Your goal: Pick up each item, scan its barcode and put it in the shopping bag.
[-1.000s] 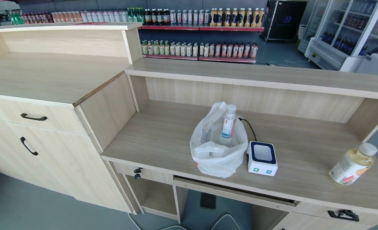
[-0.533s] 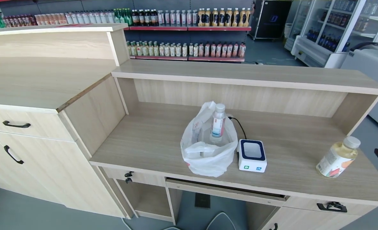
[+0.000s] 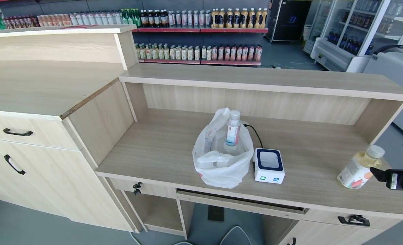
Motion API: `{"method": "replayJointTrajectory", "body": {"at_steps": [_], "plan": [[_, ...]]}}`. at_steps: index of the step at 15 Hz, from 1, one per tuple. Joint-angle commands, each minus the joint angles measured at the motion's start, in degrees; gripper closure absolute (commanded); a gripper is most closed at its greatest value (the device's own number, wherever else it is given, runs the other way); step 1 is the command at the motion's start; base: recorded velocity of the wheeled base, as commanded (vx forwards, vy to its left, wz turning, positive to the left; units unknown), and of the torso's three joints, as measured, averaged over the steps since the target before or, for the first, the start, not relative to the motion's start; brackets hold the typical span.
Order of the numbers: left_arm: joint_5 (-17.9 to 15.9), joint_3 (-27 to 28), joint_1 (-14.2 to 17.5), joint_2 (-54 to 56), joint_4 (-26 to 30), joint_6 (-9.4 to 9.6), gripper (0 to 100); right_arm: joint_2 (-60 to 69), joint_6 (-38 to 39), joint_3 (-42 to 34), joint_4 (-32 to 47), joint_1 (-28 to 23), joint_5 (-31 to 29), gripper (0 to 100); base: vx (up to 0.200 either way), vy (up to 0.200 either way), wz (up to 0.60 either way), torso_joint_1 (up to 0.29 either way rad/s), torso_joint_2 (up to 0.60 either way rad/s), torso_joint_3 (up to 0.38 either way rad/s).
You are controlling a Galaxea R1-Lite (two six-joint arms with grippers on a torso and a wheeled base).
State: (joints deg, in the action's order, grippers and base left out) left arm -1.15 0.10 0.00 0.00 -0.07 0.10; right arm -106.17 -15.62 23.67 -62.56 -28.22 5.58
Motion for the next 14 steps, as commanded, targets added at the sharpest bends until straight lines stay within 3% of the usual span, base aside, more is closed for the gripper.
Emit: {"method": "replayJointTrajectory", "body": {"at_steps": [1,4,14], "plan": [[0.00,-0.01,0.00,0.00,-0.01,-0.01,0,-3.78,0.15,0.14,-1.51,1.50,0.13,0,0.000,0.000,0.00,0.000,0.00,0.000],[0.00,-0.01,0.00,0.00,-0.01,-0.01,0,-6.86,-0.38,0.06,-5.73,4.23,0.22,0,0.000,0.000,0.00,0.000,0.00,0.000],[0.00,-0.01,0.00,0.00,-0.01,-0.01,0,-16.09,-0.91,0.67,-15.31,5.81,0.22,0,0.000,0.000,0.00,0.000,0.00,0.000]]}}
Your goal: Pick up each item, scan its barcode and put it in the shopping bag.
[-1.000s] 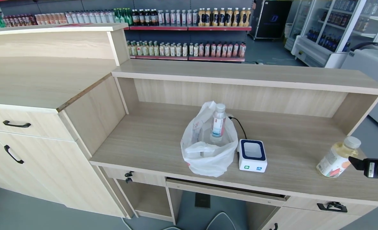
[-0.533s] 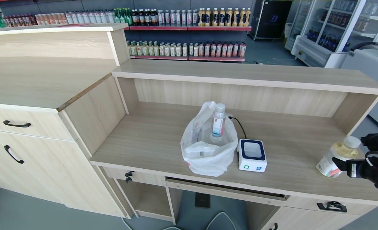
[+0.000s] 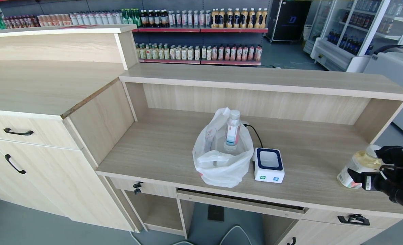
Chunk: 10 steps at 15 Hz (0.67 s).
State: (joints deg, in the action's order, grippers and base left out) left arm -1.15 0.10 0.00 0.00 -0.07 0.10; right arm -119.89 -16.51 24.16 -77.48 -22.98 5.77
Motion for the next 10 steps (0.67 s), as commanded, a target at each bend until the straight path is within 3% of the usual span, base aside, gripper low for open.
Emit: {"method": "replayJointTrajectory", "body": {"at_steps": [1,10], "plan": [[0.00,-0.01,0.00,-0.09,-0.01,-0.01,0,-2.80,-0.02,0.36,-1.00,0.92,0.03,0,0.000,0.000,0.00,0.000,0.00,0.000],[0.00,-0.01,0.00,0.00,-0.01,-0.01,0,-9.57,-0.11,3.79,-7.68,3.38,-0.49,0,0.000,0.000,0.00,0.000,0.00,0.000]]}}
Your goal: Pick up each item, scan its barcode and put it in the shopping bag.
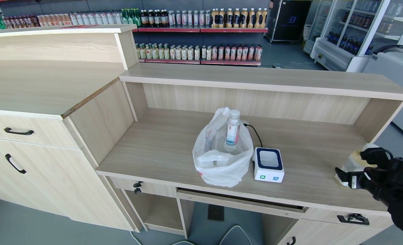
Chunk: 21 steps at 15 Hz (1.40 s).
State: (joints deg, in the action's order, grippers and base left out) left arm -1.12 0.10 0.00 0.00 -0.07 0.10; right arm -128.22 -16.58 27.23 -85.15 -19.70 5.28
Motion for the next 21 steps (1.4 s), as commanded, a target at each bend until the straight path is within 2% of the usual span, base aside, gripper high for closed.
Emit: {"method": "replayJointTrajectory", "body": {"at_steps": [1,12,13,21], "plan": [[-0.02,-0.01,0.00,0.00,-0.01,-0.01,0,-1.51,0.06,1.33,-0.01,0.19,-0.01,0,0.000,0.000,0.00,0.000,0.00,0.000],[-0.02,-0.01,0.00,-0.09,-0.01,-0.01,0,-5.72,0.14,9.07,0.07,1.16,-0.01,0,0.000,0.000,0.00,0.000,0.00,0.000],[-0.02,-0.01,0.00,0.00,-0.01,-0.01,0,-5.90,0.06,9.24,0.34,1.16,-0.01,100,0.000,0.000,0.00,0.000,0.00,0.000],[-0.02,-0.01,0.00,-0.09,-0.01,-0.01,0,-6.08,-2.14,14.25,0.16,1.16,-0.01,100,0.000,0.000,0.00,0.000,0.00,0.000]]}}
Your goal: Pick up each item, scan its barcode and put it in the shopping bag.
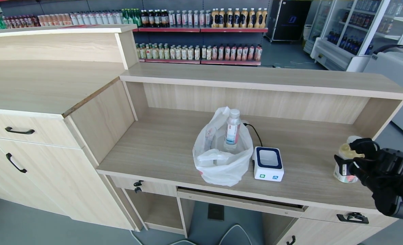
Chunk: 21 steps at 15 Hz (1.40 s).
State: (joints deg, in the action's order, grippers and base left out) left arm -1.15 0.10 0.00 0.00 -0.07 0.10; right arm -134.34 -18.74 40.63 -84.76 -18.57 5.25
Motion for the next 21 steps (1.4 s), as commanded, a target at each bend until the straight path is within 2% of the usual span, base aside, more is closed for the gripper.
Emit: {"method": "replayJointTrajectory", "body": {"at_steps": [1,5,8,9,11,12,13,17,18,21], "plan": [[0.00,-0.01,0.00,0.00,-0.01,-0.01,0,0.13,0.02,1.12,-0.32,0.20,0.02,100,0.000,0.000,0.00,0.000,0.00,0.000],[0.00,-0.01,0.00,0.00,-0.01,-0.01,0,2.94,1.69,1.03,0.39,0.72,0.63,100,0.000,0.000,0.00,0.000,0.00,0.000],[0.00,-0.01,0.00,0.00,-0.01,-0.01,0,19.73,13.99,1.47,18.05,4.33,4.94,100,0.000,0.000,0.00,0.000,0.00,0.000],[0.00,-0.01,0.00,0.00,-0.01,-0.01,0,30.37,20.49,3.05,30.53,6.96,8.63,100,0.000,0.000,0.00,0.000,0.00,0.000],[0.00,-0.01,0.00,0.00,-0.01,-0.01,0,44.25,28.23,5.69,46.09,11.27,15.93,100,0.000,0.000,0.00,0.000,0.00,0.000],[0.00,-0.01,0.00,0.00,-0.01,-0.01,0,52.60,33.15,7.44,54.09,16.81,18.83,100,0.000,0.000,0.00,0.000,0.00,0.000],[0.00,-0.01,0.00,0.00,-0.01,-0.01,0,56.73,35.08,8.59,57.87,21.03,19.00,100,0.000,0.000,0.00,0.000,0.00,0.000],[0.00,-0.01,0.00,0.00,-0.01,-0.01,0,66.23,39.39,11.58,65.95,38.69,19.09,100,0.000,0.000,0.00,0.000,0.00,0.000],[0.00,-0.01,0.00,0.00,-0.01,-0.01,0,67.54,39.57,11.58,67.71,42.03,19.09,100,0.000,0.000,0.00,0.000,0.00,0.000],[0.00,-0.01,0.00,0.00,-0.01,-0.01,0,67.90,39.48,10.17,68.06,47.75,18.92,100,0.000,0.000,0.00,0.000,0.00,0.000]]}}
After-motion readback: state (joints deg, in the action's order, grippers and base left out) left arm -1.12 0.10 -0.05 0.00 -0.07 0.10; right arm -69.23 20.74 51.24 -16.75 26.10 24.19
